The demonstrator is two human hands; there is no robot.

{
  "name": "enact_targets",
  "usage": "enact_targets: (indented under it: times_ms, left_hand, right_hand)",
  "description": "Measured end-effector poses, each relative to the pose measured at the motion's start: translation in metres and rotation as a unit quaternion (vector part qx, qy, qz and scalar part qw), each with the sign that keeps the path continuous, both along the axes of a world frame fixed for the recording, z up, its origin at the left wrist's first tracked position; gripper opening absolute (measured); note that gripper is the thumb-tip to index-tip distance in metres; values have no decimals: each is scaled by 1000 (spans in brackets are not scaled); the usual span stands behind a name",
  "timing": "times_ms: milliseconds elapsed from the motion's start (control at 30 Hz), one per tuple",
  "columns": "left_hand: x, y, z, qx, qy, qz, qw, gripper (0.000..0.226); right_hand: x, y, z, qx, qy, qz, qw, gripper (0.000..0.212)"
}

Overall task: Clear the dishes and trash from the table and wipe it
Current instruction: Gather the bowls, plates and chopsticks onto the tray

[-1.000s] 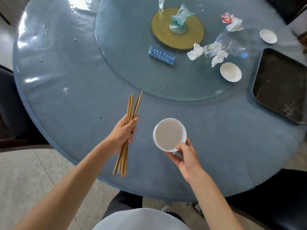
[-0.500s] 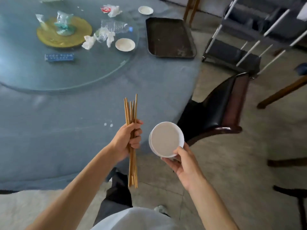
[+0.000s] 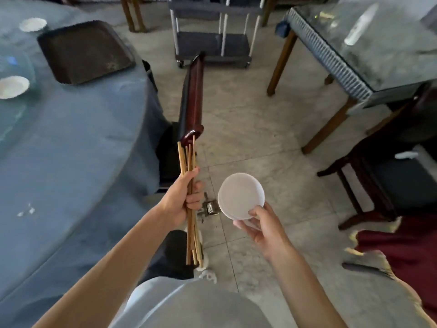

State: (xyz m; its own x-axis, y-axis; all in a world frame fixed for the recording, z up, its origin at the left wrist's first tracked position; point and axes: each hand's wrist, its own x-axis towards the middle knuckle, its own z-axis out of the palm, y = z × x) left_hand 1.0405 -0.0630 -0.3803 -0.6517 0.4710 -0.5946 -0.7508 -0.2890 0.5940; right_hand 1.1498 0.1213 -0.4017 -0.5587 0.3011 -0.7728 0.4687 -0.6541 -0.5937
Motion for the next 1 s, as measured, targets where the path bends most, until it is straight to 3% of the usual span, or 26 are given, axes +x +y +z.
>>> enact_targets:
  times_ms: [367,700,1000]
  left_hand:
    - [-70,177,-38,-26,-33,-68,997,20]
    - [-171,317,-52,-15,-72,-5,997,35]
    - [-276,372,-32,-2,-73,56,996,38]
  right_hand:
    - [-41,142,-19,0,-13,-51,999,49]
    - [-157,304,-21,46,-35,-3,998,49]
    - [-286,391,4,27,-5,39,999,42]
